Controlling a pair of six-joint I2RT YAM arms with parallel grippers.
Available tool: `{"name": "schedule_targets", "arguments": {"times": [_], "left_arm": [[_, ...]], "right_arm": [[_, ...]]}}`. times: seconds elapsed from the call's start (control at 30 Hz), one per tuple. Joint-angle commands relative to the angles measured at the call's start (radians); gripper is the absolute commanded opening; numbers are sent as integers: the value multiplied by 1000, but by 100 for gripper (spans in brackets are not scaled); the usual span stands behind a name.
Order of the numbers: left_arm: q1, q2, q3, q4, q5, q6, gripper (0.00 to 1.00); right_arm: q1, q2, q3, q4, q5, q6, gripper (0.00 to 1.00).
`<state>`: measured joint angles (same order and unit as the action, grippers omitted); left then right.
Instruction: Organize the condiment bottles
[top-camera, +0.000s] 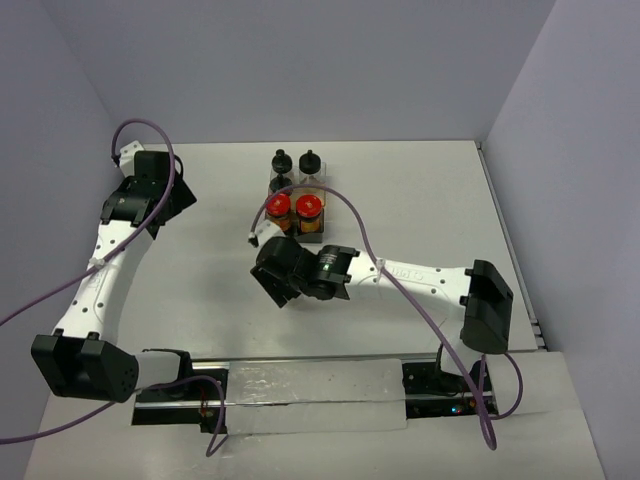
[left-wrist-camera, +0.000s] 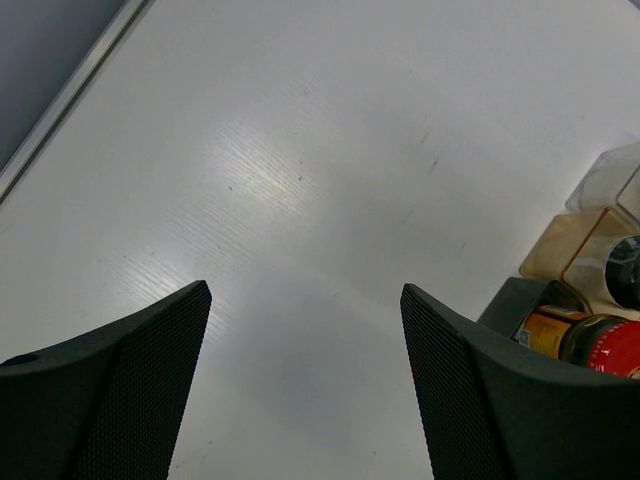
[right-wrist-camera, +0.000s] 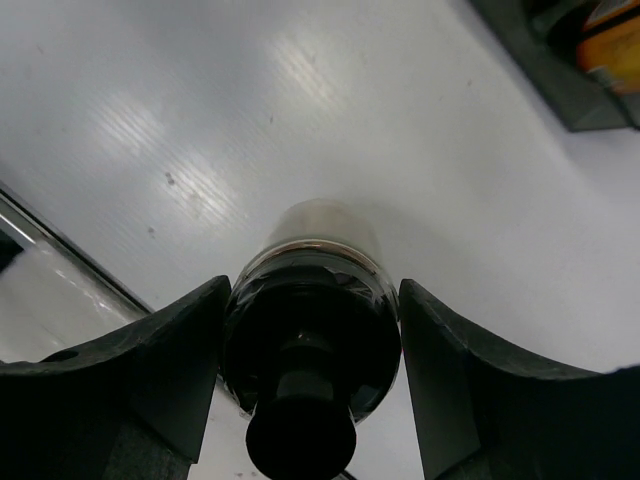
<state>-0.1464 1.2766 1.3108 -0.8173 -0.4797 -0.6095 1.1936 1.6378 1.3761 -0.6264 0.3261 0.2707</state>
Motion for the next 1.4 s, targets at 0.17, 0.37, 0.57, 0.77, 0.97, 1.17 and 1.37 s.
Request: {"name": "schedule_targets", "arguments": {"times": [0.17, 0.37, 0.57, 0.77, 0.97, 1.17, 1.37], "left_arm": [[64, -60, -55, 47, 86, -16, 84], [85, -90, -84, 44, 109, -11, 84], [91, -100, -98, 47, 126, 4, 84], [96, -112, -107, 46, 149, 1, 84], [99, -128, -110, 31, 166, -13, 84], [99, -142, -107, 18, 169, -13, 84], [99, -140, -127, 15, 178, -18, 84]], "right_arm": [[-160, -78, 272, -121, 32, -1, 26], [-282, -32, 425, -138, 36, -1, 26], [-364, 68, 600, -170, 84, -1, 27], [-430, 245, 828, -205, 89, -1, 27], [-490, 385, 987, -209, 44, -1, 28], [-533, 432, 963, -166, 30, -1, 28], [-558, 468, 890, -125, 24, -1, 28]]}}
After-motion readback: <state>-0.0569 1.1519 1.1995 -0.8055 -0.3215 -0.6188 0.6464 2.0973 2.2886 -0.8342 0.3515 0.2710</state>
